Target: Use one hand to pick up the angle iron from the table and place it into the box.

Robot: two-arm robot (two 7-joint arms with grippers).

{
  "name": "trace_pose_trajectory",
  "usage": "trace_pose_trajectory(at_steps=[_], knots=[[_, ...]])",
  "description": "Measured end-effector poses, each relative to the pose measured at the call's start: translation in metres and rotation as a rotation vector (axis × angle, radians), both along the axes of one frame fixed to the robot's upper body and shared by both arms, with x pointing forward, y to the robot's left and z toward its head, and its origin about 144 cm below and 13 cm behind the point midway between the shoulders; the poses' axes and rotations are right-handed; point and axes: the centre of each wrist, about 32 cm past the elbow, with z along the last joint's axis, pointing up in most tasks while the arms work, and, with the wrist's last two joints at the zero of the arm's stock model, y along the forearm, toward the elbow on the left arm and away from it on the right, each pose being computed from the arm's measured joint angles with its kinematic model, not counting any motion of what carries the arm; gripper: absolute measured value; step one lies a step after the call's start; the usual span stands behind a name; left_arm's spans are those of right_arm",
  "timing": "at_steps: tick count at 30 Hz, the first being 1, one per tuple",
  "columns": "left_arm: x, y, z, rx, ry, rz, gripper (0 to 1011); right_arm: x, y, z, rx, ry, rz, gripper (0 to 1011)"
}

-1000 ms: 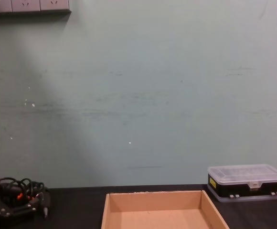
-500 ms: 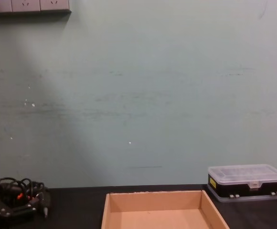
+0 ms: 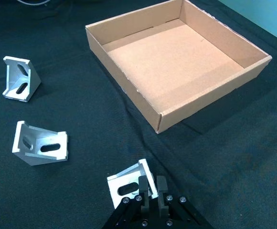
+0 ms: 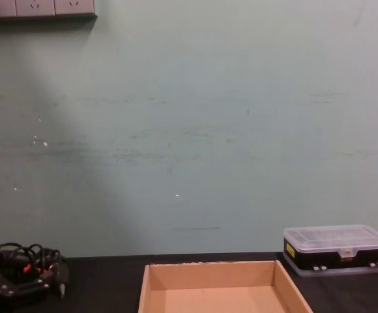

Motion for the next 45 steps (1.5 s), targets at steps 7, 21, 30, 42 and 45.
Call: trace_pose_trajectory(at_steps=[7,21,30,42,45], knots=[[0.0,0.0,0.0,0.0,0.0,0.0,1000,0.0,0.0,-0.001,0.004,-0.002,0.005,104],[0.0,0.0,0.0,0.0,0.0,0.0,1000,0.001,-0.005,0.014,0.063,-0.033,0.018,101],[0.0,0.0,0.0,0.0,0.0,0.0,1000,0.003,-0.004,0.03,0.107,-0.089,0.022,101],[0.0,0.0,0.0,0.0,0.0,0.0,1000,0.035,0.027,0.052,0.171,-0.204,0.062,101],[0.0,0.0,0.0,0.0,0.0,0.0,1000,0.049,0.039,0.052,0.176,-0.233,0.07,100]])
